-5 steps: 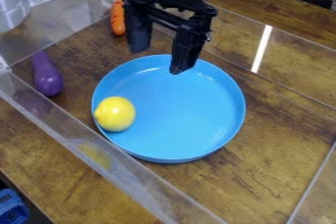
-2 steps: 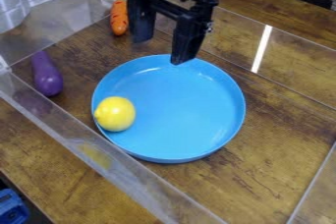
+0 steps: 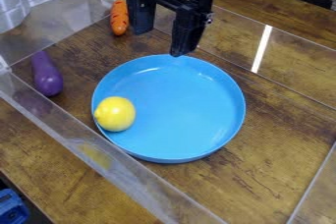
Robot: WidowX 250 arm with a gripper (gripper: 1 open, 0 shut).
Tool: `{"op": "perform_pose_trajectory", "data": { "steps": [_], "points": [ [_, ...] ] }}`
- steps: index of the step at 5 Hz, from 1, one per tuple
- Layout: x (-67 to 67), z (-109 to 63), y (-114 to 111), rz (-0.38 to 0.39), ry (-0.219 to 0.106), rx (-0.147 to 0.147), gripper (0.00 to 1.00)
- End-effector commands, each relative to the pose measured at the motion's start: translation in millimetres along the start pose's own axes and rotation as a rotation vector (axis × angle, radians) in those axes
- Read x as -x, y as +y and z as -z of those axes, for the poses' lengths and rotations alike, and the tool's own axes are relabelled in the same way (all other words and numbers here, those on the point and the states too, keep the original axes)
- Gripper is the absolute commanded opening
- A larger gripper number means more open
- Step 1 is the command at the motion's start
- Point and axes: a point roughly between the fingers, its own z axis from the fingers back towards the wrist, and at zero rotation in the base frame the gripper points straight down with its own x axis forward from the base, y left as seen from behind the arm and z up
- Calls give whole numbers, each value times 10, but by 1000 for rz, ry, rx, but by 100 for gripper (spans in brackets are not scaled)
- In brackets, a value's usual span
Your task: Remove the lemon from the blue tray and put it on the table
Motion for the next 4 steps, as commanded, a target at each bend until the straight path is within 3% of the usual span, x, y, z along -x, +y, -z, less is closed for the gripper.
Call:
{"op": "perform_pose_trajectory", "data": {
  "steps": [1,4],
  "points": [
    [10,-190,52,-20,-68,-1,100],
    [22,-127,28,-24,-52,3,100]
  ]
}}
